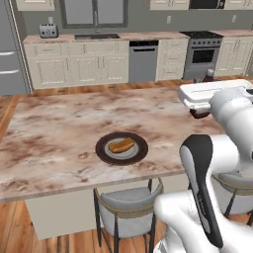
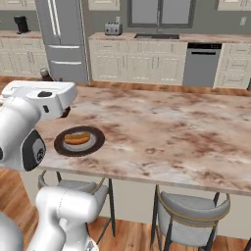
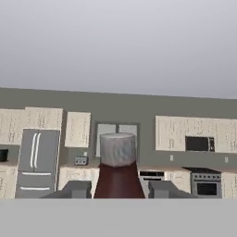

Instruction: Move the hot dog bun to the plate on the dining table and place the condiment next to that plate. Then navigate to the fridge and take the sausage and place it on the plate as well.

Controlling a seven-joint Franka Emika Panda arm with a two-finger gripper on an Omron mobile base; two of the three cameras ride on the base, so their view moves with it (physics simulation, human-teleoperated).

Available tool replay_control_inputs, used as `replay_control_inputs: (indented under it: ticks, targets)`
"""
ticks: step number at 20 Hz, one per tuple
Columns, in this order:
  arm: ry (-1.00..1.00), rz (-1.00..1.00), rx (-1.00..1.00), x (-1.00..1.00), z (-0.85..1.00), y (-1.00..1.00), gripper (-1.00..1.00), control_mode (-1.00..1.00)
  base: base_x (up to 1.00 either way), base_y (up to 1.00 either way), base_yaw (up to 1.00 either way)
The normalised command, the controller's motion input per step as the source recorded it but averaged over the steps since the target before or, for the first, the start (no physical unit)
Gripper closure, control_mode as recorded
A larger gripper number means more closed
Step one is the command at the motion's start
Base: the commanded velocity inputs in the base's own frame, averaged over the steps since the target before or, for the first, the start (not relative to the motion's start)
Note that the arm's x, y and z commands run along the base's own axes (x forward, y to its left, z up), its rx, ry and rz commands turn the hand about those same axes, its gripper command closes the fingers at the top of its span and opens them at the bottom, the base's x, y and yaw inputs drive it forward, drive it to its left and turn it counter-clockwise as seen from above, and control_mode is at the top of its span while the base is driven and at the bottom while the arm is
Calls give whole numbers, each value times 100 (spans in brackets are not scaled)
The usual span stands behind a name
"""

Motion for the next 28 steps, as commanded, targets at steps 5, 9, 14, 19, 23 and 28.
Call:
replay_control_inputs:
  ticks: [5, 9, 14, 19, 23, 28]
  targets:
    - [0, 41, 0, 84, -64, -52, 100, -100, 0, 0, 0]
    - [-11, 54, 0, 68, -63, -39, 100, -100, 0, 0, 0]
    - [-1, 32, -4, 52, -73, -3, 100, -100, 0, 0, 0]
    - [0, 13, -12, 23, -60, 0, 100, -100, 0, 0, 0]
    - [1, 0, -14, 4, -41, 0, 100, -100, 0, 0, 0]
    - [3, 0, -23, 4, -34, 0, 100, -100, 0, 0, 0]
